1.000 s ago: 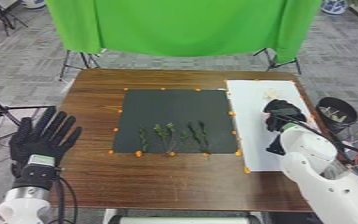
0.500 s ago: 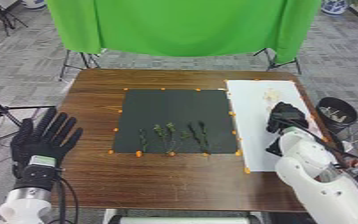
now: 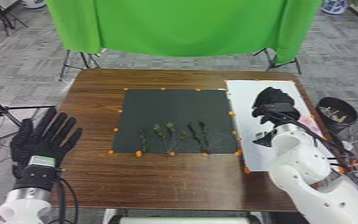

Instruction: Arrange flowers

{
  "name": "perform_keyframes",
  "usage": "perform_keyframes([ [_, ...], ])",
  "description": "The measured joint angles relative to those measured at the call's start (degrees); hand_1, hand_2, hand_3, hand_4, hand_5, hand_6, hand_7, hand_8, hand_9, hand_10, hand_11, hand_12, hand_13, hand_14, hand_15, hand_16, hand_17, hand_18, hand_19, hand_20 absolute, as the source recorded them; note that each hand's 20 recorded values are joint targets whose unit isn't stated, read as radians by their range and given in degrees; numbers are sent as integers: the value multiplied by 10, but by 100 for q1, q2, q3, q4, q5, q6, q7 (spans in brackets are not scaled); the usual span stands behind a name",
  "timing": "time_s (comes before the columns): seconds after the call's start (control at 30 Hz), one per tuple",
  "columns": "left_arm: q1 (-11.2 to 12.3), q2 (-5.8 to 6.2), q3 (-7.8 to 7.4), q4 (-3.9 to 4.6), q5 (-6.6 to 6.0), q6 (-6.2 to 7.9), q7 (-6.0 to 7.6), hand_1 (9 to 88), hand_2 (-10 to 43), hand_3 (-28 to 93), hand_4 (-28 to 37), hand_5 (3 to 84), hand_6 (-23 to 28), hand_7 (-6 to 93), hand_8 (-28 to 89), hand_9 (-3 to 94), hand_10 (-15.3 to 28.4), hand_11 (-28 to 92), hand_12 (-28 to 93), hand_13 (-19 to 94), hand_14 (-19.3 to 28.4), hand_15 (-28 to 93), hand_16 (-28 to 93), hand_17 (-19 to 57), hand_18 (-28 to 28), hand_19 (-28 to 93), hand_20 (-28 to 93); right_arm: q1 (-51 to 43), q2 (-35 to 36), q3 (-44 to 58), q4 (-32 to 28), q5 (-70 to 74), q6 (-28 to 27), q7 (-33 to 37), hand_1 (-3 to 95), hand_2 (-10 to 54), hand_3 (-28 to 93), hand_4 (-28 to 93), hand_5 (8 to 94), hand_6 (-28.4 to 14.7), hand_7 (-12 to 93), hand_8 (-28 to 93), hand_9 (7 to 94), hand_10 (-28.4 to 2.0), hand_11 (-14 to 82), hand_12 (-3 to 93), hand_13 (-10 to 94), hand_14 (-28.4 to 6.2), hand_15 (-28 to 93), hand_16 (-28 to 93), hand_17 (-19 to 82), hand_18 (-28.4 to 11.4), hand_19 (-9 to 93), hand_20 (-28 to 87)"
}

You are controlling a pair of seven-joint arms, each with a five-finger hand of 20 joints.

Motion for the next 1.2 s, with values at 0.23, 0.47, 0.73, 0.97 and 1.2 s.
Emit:
perform_keyframes([
  [0.23,62,-8,-64,-2,0,8,-11,263,130,715,-283,372,95,134,-91,312,161,187,114,219,162,353,-64,-93,152,368,80,868,-267,-837,-134,574,-137,-620,610,-95,700,-283,742,25,323,4,860,-69,60,365,747,-43,436,406,339,-197,761,350],
  [0.47,38,-9,-53,12,1,24,-77,264,133,712,-283,372,95,135,-92,312,160,188,115,219,162,353,-63,-93,152,368,80,1713,-968,-1989,282,752,-71,-1460,610,-95,699,-283,743,27,328,0,861,-67,63,367,748,-43,438,408,339,-196,760,352],
  [0.73,-66,44,11,14,26,102,-168,263,136,711,-283,374,96,134,-92,312,160,188,114,219,162,353,-64,-93,152,370,80,2256,-1773,-3134,1042,327,-541,-2065,604,-95,706,-283,744,27,336,-5,863,-65,66,370,749,-42,436,411,340,-196,758,354],
  [0.97,-221,142,118,22,26,180,-204,262,136,713,-283,374,96,135,-92,312,160,190,114,216,161,353,-65,-93,152,371,80,2417,-2224,-3639,1460,253,-667,-2087,601,-95,710,-283,744,27,340,-6,864,-69,67,371,751,-42,432,409,344,-200,759,354],
  [1.2,-365,175,243,32,28,293,-249,262,136,717,-283,376,96,136,-93,313,162,192,113,210,157,353,-66,-93,150,372,79,2536,-2608,-3776,1964,-239,-696,-1962,599,-95,708,-283,741,20,324,-16,858,-72,65,367,750,-41,428,410,345,-202,759,352],
])
